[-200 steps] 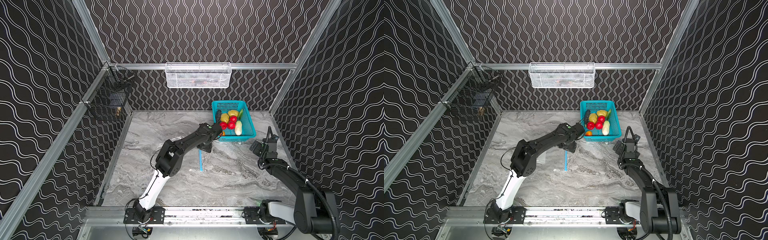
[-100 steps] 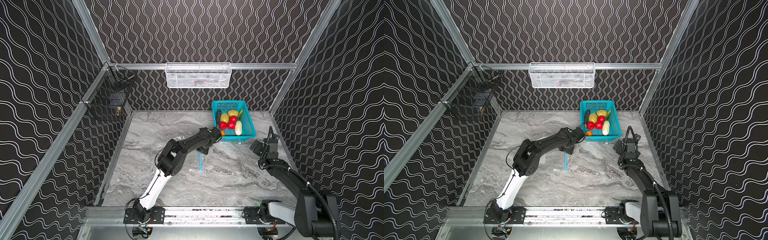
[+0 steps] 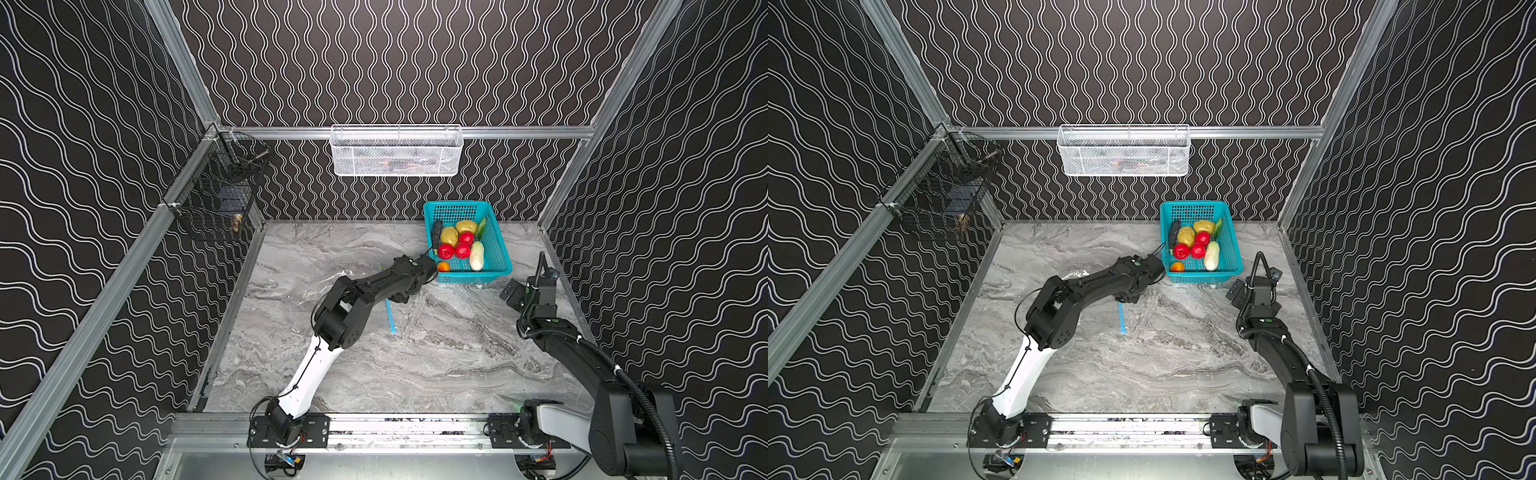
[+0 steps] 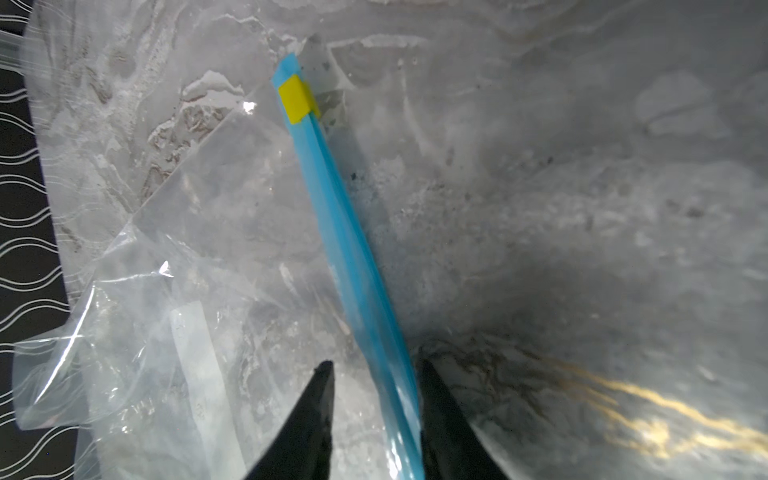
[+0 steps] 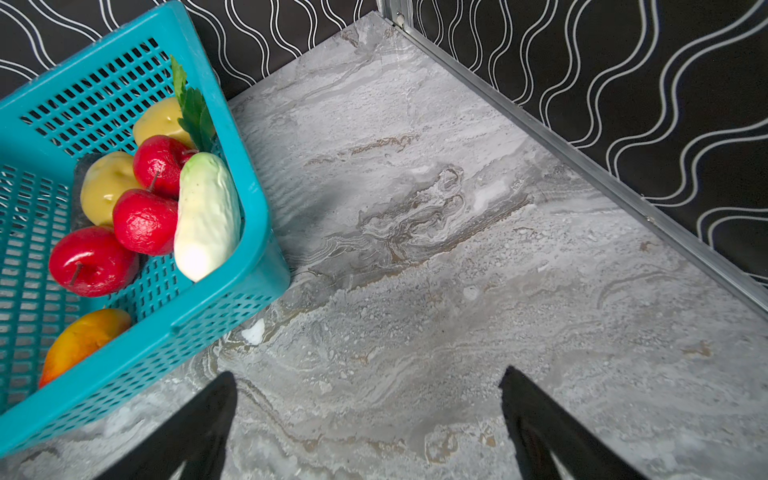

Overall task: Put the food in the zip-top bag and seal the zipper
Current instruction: 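Grasp the blue zipper edge with the left gripper while the right arm approaches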

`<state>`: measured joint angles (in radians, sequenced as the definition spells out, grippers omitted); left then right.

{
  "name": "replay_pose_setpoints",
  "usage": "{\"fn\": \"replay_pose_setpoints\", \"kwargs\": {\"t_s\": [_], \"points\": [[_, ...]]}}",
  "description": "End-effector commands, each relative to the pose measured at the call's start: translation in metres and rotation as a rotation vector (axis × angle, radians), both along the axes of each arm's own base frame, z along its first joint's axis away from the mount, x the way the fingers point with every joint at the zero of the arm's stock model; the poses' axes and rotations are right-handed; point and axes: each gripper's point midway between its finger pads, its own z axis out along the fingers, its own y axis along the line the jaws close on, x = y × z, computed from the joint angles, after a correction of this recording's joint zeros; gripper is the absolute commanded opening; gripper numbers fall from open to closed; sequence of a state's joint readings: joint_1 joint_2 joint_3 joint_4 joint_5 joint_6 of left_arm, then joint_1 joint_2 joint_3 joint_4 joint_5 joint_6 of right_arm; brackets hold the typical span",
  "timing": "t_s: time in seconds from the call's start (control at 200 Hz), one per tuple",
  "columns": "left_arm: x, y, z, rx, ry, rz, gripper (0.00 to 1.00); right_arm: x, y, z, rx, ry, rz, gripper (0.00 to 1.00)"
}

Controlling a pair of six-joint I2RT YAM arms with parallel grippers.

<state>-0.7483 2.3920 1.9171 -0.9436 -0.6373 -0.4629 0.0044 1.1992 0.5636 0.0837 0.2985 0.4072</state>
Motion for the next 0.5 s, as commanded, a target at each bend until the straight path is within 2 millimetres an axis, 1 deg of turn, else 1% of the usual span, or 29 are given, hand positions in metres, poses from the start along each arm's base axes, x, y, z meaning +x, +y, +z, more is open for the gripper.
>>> {"fn": "replay_pose_setpoints", "kwargs": {"t_s": [0.0,0.03,0.075,0.105,0.14,0.185,0.245,0.385,0.495], "points": [[-0.012,0.001,-0.024,-0.011,0.091,-0.013,0.26,0.002,0.0,0.006,0.008,-0.014,-0.005,0.99],[-0.012,0.002,-0.025,-0.01,0.092,-0.012,0.22,0.002,0.0,0.007,0.008,-0.016,-0.005,0.99],[-0.012,0.004,-0.027,-0.008,0.096,-0.006,0.19,0.002,0.0,0.008,0.008,-0.018,-0.005,0.99],[-0.013,0.005,-0.028,-0.006,0.101,-0.005,0.12,0.002,0.0,0.009,0.009,-0.02,-0.004,0.99],[-0.013,0.007,-0.03,-0.01,0.107,0.0,0.07,0.002,0.0,0.009,0.008,-0.02,-0.003,0.99],[-0.014,0.008,-0.031,-0.013,0.113,0.005,0.05,0.003,0.0,0.01,0.009,-0.022,-0.003,0.99],[-0.014,0.011,-0.033,-0.019,0.125,0.013,0.0,0.002,0.0,0.011,0.009,-0.022,-0.003,0.99],[-0.014,0.016,-0.033,-0.043,0.139,0.029,0.0,0.003,0.001,0.013,0.012,-0.027,-0.002,0.99],[-0.012,0.019,-0.025,-0.05,0.129,0.036,0.0,0.003,0.002,0.014,0.02,-0.032,0.002,0.99]]}}
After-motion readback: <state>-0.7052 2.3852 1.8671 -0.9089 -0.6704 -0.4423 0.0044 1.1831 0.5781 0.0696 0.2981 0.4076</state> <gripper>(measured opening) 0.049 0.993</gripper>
